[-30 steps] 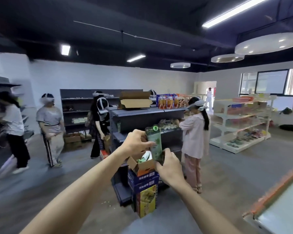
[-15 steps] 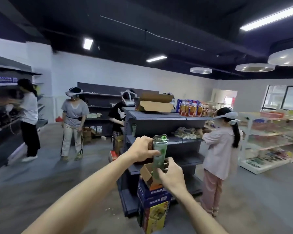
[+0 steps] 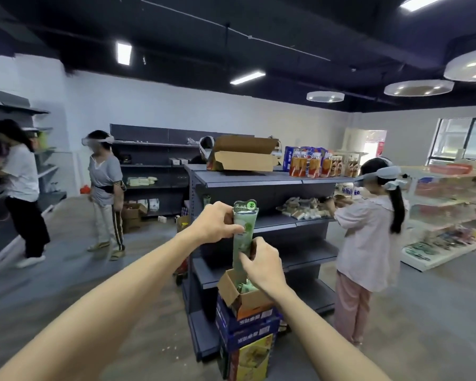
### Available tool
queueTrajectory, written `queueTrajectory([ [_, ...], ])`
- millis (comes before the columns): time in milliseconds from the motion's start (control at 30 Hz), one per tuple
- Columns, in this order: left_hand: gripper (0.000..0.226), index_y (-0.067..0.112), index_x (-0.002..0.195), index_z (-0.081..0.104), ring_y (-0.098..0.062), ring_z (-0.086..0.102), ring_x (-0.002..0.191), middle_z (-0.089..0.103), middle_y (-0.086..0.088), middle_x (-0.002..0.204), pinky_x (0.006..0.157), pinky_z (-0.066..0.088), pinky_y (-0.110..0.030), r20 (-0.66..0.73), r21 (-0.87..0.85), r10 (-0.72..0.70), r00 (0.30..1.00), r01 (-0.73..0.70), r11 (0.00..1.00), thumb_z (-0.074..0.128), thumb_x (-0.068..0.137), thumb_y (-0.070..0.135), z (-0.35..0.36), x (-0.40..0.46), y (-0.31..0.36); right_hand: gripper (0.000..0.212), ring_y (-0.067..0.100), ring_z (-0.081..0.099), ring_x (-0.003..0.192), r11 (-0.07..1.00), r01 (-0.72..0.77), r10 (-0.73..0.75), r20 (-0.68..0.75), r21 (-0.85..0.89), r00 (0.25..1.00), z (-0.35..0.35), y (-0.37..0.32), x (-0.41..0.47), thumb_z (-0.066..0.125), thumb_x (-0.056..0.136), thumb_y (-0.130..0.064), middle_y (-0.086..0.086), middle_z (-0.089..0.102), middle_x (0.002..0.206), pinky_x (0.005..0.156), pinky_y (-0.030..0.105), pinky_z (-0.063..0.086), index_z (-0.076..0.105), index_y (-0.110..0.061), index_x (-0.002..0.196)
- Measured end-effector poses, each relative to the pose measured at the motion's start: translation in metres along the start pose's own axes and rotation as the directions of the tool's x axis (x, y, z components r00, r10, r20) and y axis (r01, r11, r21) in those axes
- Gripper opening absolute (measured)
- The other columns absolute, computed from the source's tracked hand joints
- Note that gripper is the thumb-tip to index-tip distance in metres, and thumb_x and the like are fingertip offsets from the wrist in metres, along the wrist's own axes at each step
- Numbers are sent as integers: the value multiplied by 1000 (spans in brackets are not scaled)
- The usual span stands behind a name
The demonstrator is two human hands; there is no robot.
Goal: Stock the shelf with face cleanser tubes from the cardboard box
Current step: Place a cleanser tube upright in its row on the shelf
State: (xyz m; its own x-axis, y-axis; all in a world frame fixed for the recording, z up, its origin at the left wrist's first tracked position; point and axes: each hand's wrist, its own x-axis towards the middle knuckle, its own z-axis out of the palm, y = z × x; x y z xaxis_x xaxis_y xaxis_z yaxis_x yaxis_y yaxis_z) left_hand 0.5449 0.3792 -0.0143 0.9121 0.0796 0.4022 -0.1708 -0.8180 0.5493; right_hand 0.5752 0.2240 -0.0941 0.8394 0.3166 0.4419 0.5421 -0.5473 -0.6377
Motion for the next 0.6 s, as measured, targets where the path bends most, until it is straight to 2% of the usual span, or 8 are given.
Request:
queueTrajectory([
  [67,14,14,83,73,-9,68,69,74,1,79,63,55,-19,-18,18,-9,1000,9,1000,79,78,25,8,33,-3,25,21,62,93,1000,3,-3,15,2,1000,1,16,34,64,88,-35,0,66,101,72,32,47,58,-16,103],
  [167,15,14,86,74,-8,70,74,75,3,83,67,58,-19,-19,10,-29,999,29,1000,80,78,25,17,83,-10,26,23,63,92,1000,20,-21,31,24,999,2,38,84,64,88,-38,1,65,99,76,36,51,56,-17,101],
  [267,18,14,91,74,-4,68,71,75,4,86,55,49,-7,-43,8,-43,998,43,999,79,79,26,27,126,-20,24,22,61,90,999,43,-44,40,29,998,3,57,127,63,87,-39,0,64,95,73,34,49,53,-19,98],
  [400,11,17,86,73,4,63,61,72,7,79,50,43,-5,-35,19,-59,998,59,998,79,80,24,43,166,-36,24,23,60,87,998,54,-56,65,44,996,16,84,169,64,87,-38,1,63,92,71,35,47,52,-19,95],
  [600,9,22,85,71,0,65,67,74,4,84,51,45,-5,-15,29,-85,996,85,996,78,81,25,66,224,-82,26,23,62,84,996,40,-47,94,74,994,56,120,230,65,85,-39,1,64,91,73,38,52,52,-19,94],
])
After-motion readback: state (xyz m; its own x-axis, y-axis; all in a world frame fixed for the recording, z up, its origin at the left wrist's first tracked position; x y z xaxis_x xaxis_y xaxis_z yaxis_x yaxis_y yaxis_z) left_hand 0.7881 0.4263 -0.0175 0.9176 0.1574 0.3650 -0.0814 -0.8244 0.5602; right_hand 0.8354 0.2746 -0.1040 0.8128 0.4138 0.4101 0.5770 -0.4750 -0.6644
